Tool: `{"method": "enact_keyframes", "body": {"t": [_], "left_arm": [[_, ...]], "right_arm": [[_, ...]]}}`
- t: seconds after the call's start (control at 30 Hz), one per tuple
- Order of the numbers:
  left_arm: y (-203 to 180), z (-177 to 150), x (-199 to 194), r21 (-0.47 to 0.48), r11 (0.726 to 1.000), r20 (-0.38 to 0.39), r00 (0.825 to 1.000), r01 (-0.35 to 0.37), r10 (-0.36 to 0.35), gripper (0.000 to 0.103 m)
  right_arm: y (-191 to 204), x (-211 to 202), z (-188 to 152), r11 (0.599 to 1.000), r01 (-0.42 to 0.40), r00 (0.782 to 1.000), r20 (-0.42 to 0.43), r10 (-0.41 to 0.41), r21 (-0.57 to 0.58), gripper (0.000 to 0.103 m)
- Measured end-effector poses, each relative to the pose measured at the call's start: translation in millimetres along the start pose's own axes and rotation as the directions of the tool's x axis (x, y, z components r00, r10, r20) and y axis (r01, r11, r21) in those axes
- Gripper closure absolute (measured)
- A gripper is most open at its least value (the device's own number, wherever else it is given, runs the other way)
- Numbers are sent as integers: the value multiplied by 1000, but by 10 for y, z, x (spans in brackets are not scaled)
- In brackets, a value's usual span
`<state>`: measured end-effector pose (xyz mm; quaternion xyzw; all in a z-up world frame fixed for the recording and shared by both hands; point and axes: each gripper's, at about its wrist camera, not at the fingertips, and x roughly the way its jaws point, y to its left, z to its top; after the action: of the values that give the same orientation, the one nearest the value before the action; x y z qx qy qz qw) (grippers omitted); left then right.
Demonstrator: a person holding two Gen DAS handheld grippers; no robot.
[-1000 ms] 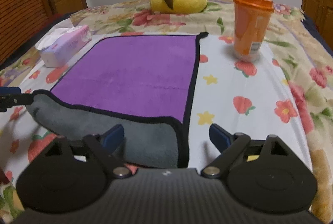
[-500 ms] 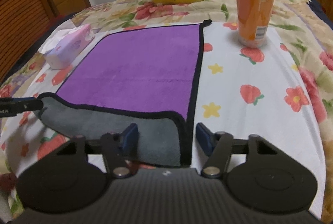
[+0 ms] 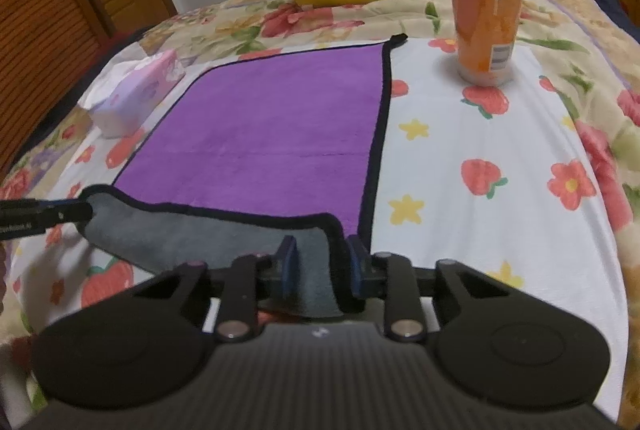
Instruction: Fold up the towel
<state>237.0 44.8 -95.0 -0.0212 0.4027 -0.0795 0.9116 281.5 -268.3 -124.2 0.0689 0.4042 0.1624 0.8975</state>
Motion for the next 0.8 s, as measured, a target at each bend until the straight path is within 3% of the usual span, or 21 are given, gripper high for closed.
{"method": "enact_keyframes", "body": {"t": [0.37,0.8], "left_arm": [[-46,-3,-50,9,1000,21,999,24,-24,96],[-96,100,-260,29,999,108,993,41,-44,97]], "right_arm": [[2,-28,13,1000,-7,1000,19,8,-24,98],[22,-133,69,999,-5,995,98,9,-37,98]]}}
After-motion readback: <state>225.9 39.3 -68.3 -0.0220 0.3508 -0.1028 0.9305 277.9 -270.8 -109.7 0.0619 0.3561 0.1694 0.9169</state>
